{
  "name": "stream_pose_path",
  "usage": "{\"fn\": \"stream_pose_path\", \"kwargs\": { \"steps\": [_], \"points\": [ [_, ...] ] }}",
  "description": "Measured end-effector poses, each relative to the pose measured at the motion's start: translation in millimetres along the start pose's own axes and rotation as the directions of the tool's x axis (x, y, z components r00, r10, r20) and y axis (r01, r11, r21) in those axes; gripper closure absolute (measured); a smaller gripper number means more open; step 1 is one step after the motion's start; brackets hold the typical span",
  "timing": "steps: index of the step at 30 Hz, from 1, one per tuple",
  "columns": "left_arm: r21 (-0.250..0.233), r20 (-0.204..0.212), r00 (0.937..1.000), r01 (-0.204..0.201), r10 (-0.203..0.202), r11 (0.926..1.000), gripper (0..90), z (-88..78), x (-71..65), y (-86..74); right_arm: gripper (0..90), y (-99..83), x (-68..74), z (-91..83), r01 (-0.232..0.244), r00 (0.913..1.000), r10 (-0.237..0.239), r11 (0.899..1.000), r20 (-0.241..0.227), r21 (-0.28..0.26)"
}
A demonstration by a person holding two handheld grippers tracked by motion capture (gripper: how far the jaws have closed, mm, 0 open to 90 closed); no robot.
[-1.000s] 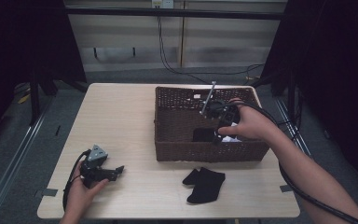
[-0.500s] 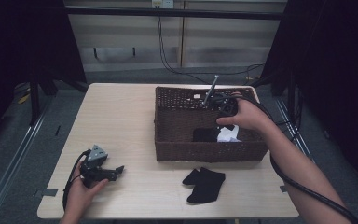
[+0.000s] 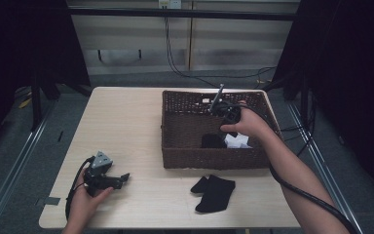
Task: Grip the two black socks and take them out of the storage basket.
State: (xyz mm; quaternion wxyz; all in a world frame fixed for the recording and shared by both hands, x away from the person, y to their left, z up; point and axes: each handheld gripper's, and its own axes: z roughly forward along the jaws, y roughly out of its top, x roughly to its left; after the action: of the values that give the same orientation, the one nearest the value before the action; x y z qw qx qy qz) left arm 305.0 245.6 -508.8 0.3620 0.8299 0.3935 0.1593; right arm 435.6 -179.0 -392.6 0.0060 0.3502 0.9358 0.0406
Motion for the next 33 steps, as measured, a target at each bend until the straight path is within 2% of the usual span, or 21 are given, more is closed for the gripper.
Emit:
{"fn": "stream_pose_path", "kwargs": {
  "steps": [5,8,18,19,24,26,28,33],
  "points": [
    [0.000,0.000,1.0000,-0.001,0.001,1.0000,15.4,0.0,0.0,0.0,23.0,3.4,0.0,10.3,-0.017,0.9999,0.017,1.000,-0.004,0.002],
    [0.000,0.000,1.0000,-0.001,0.001,1.0000,15.4,0.1,0.0,0.0,24.5,5.2,1.0,13.9,-0.010,0.9999,0.010,1.000,-0.014,-0.016],
    [0.000,-0.001,1.0000,-0.003,0.003,1.0000,15.4,0.0,0.2,0.0,27.9,10.1,5.5,34.4,0.012,0.9996,-0.012,1.000,-0.027,-0.014],
    [0.000,-0.001,1.0000,-0.004,0.004,1.0000,15.3,0.0,0.2,0.0,28.0,10.9,6.6,37.8,0.001,0.9995,-0.001,1.000,-0.031,-0.012],
    [0.004,0.001,1.0000,-0.006,0.006,1.0000,15.3,-0.2,0.4,0.0,31.0,12.5,8.1,51.6,0.022,0.9995,-0.021,1.000,-0.025,0.012],
    [0.004,0.000,1.0000,-0.009,0.009,1.0000,15.3,-0.3,0.6,0.1,35.4,13.4,8.7,55.7,0.012,0.9998,-0.012,1.000,-0.017,0.021],
    [0.004,0.000,1.0000,-0.009,0.009,1.0000,15.3,-0.3,0.6,0.1,42.0,14.1,9.3,58.5,0.012,0.9995,-0.012,1.000,-0.030,0.023],
    [0.006,0.000,0.9999,-0.012,0.012,0.9999,15.3,-0.3,0.9,0.2,66.4,15.3,10.3,63.2,0.020,0.9965,-0.017,0.999,-0.081,0.032]
  ]
}}
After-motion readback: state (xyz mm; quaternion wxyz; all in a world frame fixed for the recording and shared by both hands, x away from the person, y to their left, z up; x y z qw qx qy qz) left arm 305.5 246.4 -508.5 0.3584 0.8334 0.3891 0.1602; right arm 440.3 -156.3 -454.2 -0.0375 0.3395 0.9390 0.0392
